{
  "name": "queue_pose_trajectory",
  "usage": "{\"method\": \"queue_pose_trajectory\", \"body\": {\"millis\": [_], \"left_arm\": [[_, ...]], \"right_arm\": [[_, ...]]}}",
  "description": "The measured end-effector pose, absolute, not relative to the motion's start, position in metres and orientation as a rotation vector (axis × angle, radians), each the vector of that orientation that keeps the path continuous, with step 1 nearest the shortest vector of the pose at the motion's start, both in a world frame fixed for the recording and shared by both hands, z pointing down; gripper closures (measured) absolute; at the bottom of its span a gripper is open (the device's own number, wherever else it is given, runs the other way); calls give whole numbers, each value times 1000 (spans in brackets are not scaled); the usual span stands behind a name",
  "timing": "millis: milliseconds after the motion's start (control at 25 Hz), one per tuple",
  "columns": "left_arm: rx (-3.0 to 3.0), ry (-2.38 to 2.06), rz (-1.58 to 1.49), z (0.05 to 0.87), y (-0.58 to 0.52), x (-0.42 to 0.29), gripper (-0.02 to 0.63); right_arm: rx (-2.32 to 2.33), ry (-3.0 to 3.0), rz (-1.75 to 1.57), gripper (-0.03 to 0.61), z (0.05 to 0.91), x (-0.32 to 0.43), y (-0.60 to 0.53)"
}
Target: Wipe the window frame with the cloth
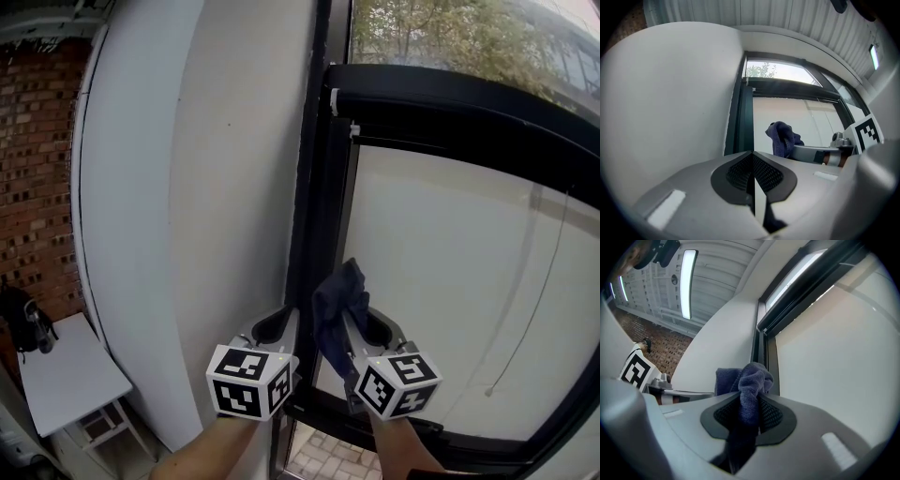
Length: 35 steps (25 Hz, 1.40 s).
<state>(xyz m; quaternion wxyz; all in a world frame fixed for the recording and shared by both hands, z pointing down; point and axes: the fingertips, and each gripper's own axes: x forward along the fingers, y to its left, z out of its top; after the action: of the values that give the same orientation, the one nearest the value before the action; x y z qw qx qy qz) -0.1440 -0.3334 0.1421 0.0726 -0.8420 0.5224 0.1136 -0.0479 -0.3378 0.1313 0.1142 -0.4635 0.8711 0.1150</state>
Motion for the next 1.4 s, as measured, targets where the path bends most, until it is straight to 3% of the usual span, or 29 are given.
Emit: {"method": "queue_pose_trajectory", "body": {"millis": [640,1400], "left_arm": [[-2359,1500,500,10,-344,-134,627],[-2157,1608,651,-77,-368,-141,627]], "right_arm": [[-1256,2494,555,495,9,-60,-358],[-1063,2370,700,495,-109,-68,-371]]}}
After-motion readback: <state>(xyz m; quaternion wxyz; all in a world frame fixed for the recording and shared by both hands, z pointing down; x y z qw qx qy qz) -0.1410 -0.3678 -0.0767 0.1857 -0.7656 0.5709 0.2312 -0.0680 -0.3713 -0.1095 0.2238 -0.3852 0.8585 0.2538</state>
